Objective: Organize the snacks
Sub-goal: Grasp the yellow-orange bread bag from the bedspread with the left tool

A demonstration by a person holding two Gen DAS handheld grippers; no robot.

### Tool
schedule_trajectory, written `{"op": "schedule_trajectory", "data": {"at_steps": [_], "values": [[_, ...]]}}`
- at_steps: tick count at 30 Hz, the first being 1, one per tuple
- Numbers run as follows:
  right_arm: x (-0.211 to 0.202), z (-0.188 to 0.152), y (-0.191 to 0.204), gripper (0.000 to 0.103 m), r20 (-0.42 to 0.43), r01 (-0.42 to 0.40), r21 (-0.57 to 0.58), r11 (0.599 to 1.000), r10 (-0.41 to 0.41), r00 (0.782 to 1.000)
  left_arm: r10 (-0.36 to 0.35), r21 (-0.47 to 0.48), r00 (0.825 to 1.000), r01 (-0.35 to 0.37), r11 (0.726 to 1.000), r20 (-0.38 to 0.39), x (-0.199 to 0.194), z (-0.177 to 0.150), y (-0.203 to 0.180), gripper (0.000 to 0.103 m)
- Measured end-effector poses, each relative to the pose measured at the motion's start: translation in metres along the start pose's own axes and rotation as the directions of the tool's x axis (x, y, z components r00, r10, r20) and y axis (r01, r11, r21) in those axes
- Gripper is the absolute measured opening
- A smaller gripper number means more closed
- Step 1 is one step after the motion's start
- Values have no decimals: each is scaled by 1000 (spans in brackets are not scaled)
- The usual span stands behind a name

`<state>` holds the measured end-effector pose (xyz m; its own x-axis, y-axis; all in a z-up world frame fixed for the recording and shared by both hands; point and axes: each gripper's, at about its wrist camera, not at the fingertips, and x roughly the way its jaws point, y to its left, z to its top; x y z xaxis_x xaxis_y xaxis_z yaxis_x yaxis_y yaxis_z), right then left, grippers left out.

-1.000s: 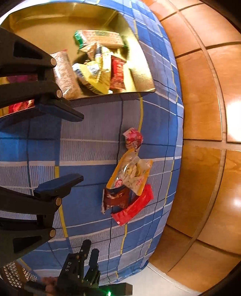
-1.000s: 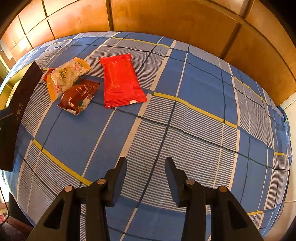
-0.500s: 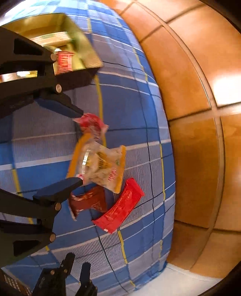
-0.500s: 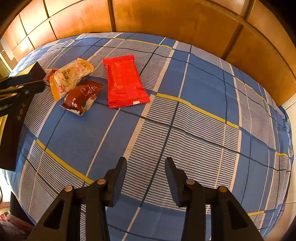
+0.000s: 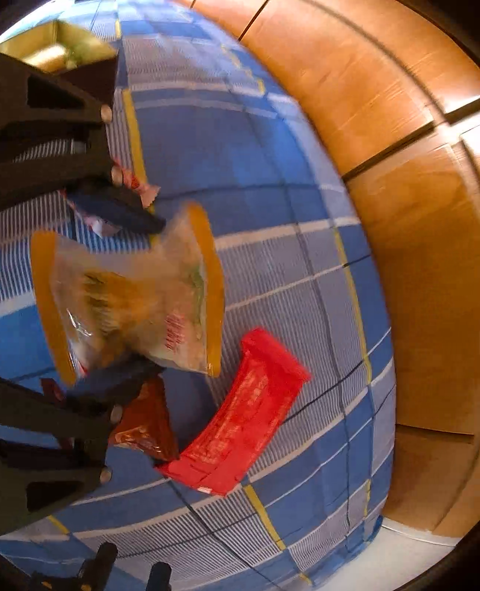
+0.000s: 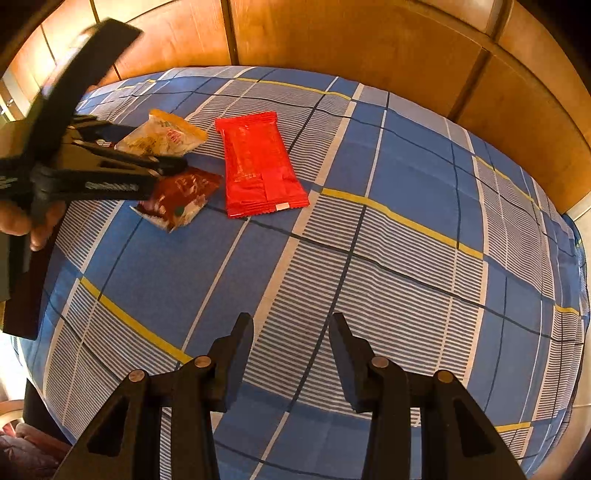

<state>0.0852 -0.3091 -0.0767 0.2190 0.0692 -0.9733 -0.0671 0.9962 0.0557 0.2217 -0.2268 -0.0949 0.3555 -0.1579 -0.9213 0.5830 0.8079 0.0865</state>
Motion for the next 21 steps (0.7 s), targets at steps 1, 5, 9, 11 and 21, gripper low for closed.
{"op": "schedule_trajectory", "data": {"at_steps": [1, 5, 9, 11, 21], "values": [[0, 1, -1, 43, 1, 0, -1, 1000, 0, 1000, -29, -15, 1000, 29, 999, 7, -2, 0, 0, 45], [1, 1, -2, 43, 2, 7, -1, 1000, -7, 1000, -4, 0, 999, 4, 1000, 32, -16, -11, -11, 41], [4, 1, -2, 43, -7, 21, -7, 1000, -21, 1000, -24, -18, 994, 26, 999, 109, -52, -33, -22, 40], [7, 0, -1, 43, -16, 27, -13, 1000, -27, 1000, -31, -35, 989, 36, 999, 146, -70, -49, -26, 41], [16, -5, 0, 43, -41, 42, -36, 998, -43, 998, -20, -58, 983, 31, 998, 183, -113, -127, -54, 41]]}}
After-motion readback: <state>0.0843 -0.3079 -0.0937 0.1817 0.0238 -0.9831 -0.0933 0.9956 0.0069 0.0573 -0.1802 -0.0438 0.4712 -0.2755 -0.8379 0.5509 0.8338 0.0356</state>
